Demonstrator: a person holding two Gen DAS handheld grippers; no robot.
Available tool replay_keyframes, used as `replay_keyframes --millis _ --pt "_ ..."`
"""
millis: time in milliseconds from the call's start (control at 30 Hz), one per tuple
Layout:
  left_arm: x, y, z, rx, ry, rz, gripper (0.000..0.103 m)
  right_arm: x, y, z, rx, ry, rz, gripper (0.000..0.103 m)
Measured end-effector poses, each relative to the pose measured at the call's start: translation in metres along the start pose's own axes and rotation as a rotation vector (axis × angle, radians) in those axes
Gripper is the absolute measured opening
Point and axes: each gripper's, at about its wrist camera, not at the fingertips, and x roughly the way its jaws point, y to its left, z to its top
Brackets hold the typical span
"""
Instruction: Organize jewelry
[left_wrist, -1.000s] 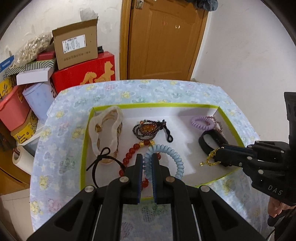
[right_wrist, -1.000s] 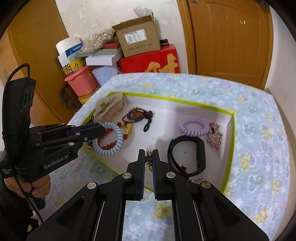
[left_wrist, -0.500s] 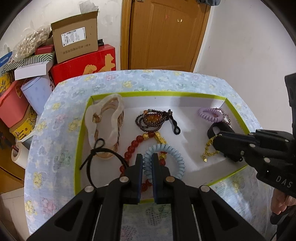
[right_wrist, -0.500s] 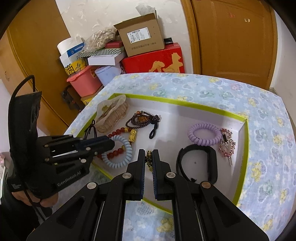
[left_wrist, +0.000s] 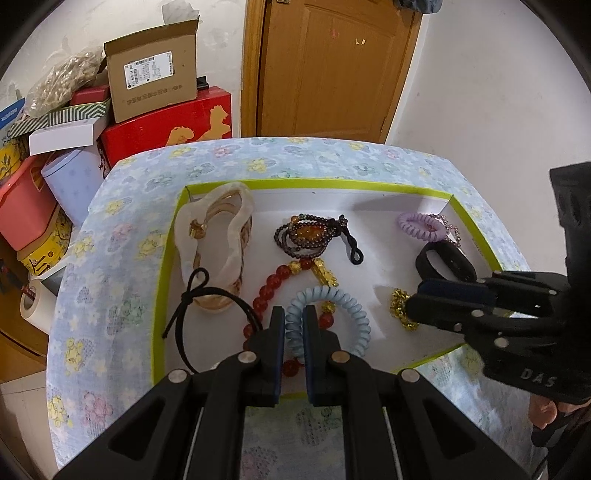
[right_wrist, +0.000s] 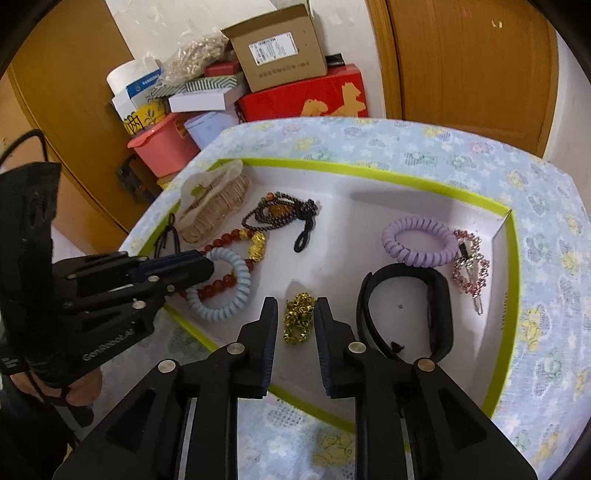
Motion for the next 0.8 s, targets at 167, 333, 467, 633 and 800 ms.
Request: replay_keyframes --millis 167,333,467,633,800 --pt "-0.012 -0.002 -0.002 -0.003 -0.018 -0.011 0.011 -0.024 0.001 -0.003 0.0 -0.052 -0.015 0.022" --pt "-0.032 -0.008 -0.006 0.009 -0.051 -0.013 0.023 -0.05 0.001 -0.014 0.022 -0.095 -0.037 0.03" --pt "-0.05 -0.015 -0.015 0.017 -0.069 -0.015 0.023 -0.071 0.007 -0.028 0.022 -0.116 -0.058 0.03" --pt "-0.072 -0.021 -0.029 0.011 -0.084 -0.005 0.023 -0.09 0.018 -0.047 0.01 -0.128 -0.071 0.031" --pt "-0.097 -0.026 -0.048 0.007 -0.103 0.01 0.023 -0.106 0.031 -0.067 0.004 -0.137 -0.086 0.031"
